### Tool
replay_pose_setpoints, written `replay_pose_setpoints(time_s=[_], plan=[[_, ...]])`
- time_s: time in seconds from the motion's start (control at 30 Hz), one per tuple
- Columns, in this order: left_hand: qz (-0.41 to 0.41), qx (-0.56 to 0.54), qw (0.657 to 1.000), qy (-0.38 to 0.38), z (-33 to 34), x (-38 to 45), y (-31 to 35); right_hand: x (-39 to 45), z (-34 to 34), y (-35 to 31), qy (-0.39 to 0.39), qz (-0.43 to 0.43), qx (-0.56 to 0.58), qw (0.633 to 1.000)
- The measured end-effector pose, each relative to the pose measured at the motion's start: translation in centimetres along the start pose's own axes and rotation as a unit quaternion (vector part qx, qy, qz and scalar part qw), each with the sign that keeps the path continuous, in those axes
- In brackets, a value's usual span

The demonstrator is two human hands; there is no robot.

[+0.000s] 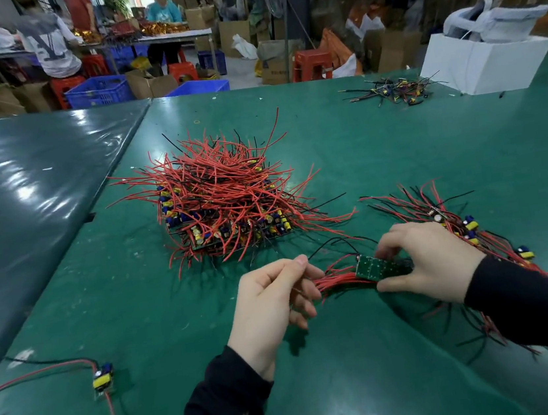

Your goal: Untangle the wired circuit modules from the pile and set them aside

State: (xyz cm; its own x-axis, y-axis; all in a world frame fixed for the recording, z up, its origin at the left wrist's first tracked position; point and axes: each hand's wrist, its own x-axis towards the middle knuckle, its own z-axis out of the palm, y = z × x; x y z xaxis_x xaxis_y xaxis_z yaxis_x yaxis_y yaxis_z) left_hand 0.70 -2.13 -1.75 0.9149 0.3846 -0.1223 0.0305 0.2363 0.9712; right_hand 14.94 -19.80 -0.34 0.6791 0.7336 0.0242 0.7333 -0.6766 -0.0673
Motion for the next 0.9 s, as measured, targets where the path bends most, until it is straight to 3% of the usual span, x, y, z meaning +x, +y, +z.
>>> replay_pose_setpoints(time_s=[0.1, 0.2, 0.3, 0.43, 0.6, 0.77, 0.9], plan=[[-0.076, 0.047, 0.996, -0.008, -0.2, 0.0, 0.2, -0.9, 0.4, -1.4, 0.139, -0.035, -0.005, 0.990], [-0.133, 0.090, 0.987, -0.032, -0.4, 0.0, 0.4, -1.3, 0.5, -3.1, 0.307, -0.080, -0.007, 0.948], [-0.126, 0.032, 0.991, -0.016, -0.3, 0.2, 0.6, -1.3, 1.2, -4.6, 0.360, -0.119, -0.039, 0.925], [-0.082, -0.073, 0.993, 0.032, -0.7, 0.6, 0.4, -0.8, 2.6, -6.0, 0.363, -0.152, -0.034, 0.919], [-0.084, -0.047, 0.992, 0.080, -1.3, 1.0, 0.1, -0.2, 3.0, -5.1, 0.293, -0.214, 0.027, 0.931], [-0.118, -0.047, 0.991, 0.035, -0.6, 0.9, -0.7, -0.3, 4.4, -4.8, 0.235, -0.238, 0.107, 0.936], [-0.088, -0.112, 0.990, 0.024, -0.4, 0.8, -0.9, -0.6, 4.1, -4.7, 0.215, -0.209, 0.235, 0.925]])
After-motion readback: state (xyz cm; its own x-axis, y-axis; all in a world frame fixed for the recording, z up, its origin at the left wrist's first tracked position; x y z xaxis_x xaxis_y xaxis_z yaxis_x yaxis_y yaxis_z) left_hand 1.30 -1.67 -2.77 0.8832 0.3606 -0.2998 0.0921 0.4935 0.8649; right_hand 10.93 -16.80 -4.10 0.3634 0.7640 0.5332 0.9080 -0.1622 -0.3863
